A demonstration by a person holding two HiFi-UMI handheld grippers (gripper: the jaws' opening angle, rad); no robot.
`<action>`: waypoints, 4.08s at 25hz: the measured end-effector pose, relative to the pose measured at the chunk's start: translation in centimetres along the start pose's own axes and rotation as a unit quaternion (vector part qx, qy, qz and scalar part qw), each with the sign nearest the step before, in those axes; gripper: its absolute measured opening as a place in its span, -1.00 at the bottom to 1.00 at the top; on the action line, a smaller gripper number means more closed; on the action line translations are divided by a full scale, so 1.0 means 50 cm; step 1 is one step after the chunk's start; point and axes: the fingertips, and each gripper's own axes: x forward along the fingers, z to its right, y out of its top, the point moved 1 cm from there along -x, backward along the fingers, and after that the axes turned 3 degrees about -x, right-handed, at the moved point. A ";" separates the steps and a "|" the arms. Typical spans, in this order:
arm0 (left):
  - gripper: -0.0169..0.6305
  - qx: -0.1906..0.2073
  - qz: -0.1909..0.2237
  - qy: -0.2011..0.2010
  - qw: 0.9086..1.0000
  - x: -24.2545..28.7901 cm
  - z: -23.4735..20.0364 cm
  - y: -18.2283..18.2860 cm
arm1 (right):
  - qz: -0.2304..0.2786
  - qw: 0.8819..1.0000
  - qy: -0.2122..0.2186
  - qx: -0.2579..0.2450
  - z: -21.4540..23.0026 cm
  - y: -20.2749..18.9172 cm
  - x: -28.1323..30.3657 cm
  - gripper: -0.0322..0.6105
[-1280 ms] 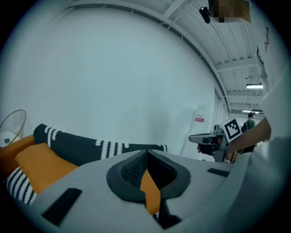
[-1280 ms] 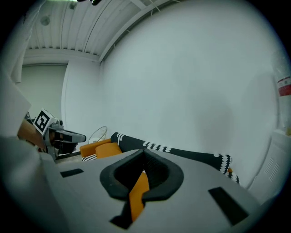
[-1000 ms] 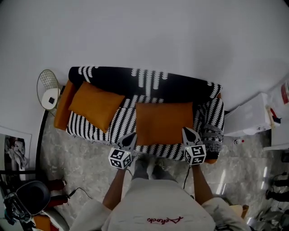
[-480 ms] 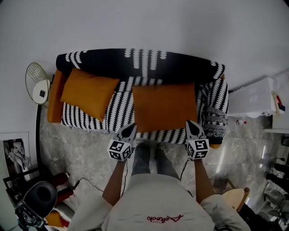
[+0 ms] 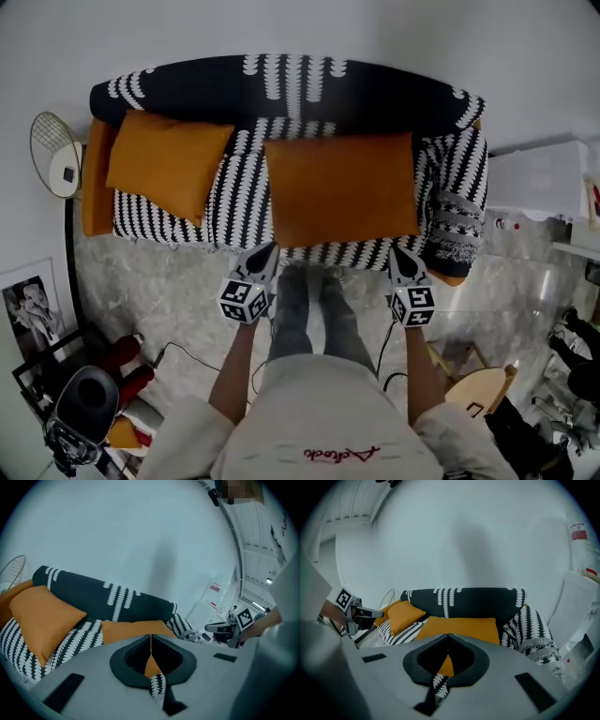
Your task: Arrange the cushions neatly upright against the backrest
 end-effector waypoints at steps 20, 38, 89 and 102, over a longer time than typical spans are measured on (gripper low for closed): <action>0.01 -0.102 -0.083 0.025 0.991 0.253 -0.211 -0.141 | -0.068 0.993 0.001 0.097 0.211 -0.161 0.257 0.02; 0.43 -0.178 -0.161 0.098 0.966 0.441 -0.399 -0.209 | -0.206 0.963 0.017 0.174 0.410 -0.273 0.505 0.53; -0.42 -0.016 0.020 -0.067 0.997 0.382 -0.352 0.379 | 0.047 0.991 0.065 0.106 0.287 0.248 0.401 -0.46; -0.37 -0.013 -0.034 -0.076 0.996 0.523 -0.417 0.296 | -0.014 0.991 0.033 0.130 0.348 0.131 0.517 -0.37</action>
